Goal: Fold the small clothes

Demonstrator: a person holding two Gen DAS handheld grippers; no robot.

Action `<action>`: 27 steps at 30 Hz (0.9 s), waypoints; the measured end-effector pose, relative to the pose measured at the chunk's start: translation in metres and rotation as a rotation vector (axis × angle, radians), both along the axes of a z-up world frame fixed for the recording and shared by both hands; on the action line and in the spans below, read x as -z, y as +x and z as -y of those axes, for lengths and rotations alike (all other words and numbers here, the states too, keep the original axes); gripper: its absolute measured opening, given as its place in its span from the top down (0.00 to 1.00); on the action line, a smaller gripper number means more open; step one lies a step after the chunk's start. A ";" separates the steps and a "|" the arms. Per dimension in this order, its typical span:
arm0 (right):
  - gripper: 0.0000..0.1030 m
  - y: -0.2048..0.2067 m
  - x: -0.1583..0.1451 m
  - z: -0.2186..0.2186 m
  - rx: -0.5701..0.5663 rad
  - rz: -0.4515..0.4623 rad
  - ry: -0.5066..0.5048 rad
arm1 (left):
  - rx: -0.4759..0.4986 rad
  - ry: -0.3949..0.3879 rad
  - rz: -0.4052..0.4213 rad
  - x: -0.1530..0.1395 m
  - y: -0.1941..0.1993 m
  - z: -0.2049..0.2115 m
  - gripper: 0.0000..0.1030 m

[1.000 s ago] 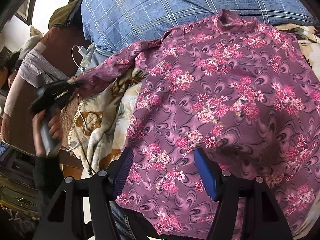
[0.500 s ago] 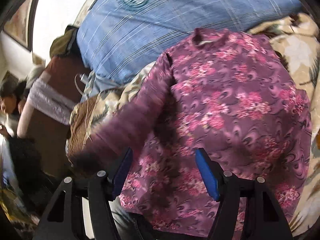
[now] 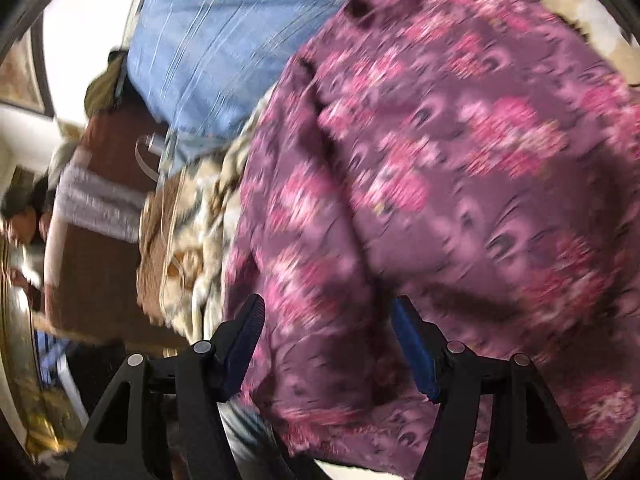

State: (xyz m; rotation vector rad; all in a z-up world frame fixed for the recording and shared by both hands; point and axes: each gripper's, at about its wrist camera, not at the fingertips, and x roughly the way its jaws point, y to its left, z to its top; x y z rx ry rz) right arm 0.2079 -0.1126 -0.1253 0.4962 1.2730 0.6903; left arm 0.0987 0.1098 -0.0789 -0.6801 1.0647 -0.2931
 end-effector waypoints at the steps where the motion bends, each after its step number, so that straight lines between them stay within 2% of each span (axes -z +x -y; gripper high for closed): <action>1: 0.34 -0.005 0.004 -0.004 -0.013 -0.009 -0.007 | -0.040 0.001 -0.016 0.003 0.005 -0.008 0.50; 4: 0.34 -0.015 0.008 -0.012 -0.033 -0.003 -0.042 | -0.102 -0.036 -0.020 0.013 0.021 -0.024 0.50; 6: 0.35 -0.023 0.005 -0.018 -0.043 0.056 -0.135 | -0.113 -0.043 -0.033 0.019 0.039 -0.024 0.50; 7: 0.48 -0.026 0.003 -0.021 -0.044 0.079 -0.193 | -0.112 -0.030 -0.036 0.021 0.047 -0.023 0.50; 8: 0.76 -0.030 0.000 -0.020 -0.047 0.091 -0.242 | -0.107 -0.009 -0.037 0.023 0.056 -0.018 0.50; 9: 0.89 -0.033 -0.006 -0.016 -0.046 0.099 -0.234 | -0.102 0.010 -0.046 0.026 0.066 -0.015 0.50; 11: 0.91 -0.042 -0.022 0.003 -0.021 0.148 -0.193 | -0.097 0.010 -0.062 0.030 0.084 -0.012 0.50; 14: 0.91 -0.050 -0.039 0.034 0.050 0.189 -0.209 | -0.108 0.006 -0.073 0.039 0.094 -0.022 0.50; 19: 0.91 -0.037 -0.007 0.059 0.094 0.080 -0.170 | -0.139 -0.046 -0.082 0.042 0.113 -0.034 0.50; 23: 0.91 -0.039 -0.016 0.066 0.086 0.106 -0.106 | -0.198 -0.101 -0.063 0.033 0.130 -0.058 0.50; 27: 0.91 -0.037 -0.011 0.084 0.110 0.099 -0.147 | -0.292 -0.125 -0.097 0.041 0.162 -0.088 0.50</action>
